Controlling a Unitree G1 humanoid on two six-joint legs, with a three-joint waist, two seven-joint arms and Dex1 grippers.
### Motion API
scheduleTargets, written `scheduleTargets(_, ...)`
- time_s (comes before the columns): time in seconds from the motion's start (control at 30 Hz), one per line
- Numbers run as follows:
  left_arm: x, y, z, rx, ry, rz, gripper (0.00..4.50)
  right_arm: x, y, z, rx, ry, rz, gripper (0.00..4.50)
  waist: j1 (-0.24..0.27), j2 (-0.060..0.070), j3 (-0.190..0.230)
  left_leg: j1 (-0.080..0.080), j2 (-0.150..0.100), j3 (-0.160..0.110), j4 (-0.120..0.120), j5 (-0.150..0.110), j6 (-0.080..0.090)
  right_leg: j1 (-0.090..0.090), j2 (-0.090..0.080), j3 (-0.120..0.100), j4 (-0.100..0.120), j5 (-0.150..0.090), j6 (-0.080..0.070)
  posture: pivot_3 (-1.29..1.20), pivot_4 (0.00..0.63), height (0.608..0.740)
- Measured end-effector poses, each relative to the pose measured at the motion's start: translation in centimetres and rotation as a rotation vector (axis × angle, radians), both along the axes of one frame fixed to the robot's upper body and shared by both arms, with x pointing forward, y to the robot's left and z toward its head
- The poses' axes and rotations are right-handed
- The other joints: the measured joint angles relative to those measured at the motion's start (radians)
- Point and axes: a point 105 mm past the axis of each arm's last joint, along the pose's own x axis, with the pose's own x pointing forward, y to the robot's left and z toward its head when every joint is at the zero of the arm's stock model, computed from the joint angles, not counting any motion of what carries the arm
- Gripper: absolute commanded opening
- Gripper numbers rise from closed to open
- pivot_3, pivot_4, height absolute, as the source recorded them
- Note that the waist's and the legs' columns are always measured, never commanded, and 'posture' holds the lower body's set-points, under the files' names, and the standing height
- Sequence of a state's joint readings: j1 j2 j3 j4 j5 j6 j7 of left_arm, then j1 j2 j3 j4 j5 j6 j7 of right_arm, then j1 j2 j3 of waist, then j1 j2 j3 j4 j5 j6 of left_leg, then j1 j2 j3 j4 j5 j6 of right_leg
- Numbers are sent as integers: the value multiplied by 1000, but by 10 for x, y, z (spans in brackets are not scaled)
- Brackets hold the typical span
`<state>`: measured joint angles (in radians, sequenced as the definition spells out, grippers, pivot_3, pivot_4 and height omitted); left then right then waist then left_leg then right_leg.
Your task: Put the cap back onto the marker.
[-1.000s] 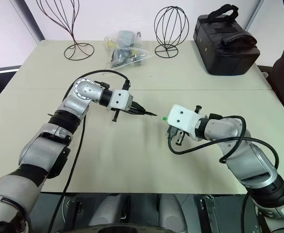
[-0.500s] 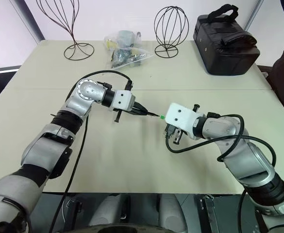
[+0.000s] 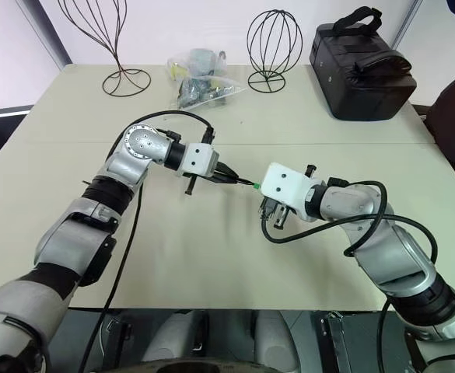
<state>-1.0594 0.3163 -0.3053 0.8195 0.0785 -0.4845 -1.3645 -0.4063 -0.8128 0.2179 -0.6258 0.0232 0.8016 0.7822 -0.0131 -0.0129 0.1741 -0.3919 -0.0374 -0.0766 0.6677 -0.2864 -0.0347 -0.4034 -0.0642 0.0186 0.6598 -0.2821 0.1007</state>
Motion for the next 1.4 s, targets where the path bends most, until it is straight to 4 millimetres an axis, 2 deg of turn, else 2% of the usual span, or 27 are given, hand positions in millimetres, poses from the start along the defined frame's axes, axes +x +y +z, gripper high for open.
scheduleTargets(0.77,-1,-4,-5,42,-29,17,0,5,4,-6,-124,-37,16,61,-1,0,0,0,0,0,0,0,0,0,0,0,0,0,0,0,150,740)
scheduleTargets(1.4,1,-6,-7,11,52,78,0,15,7,-5,-158,-84,-2,61,0,0,0,0,0,0,0,0,0,0,0,0,0,0,0,0,150,740)
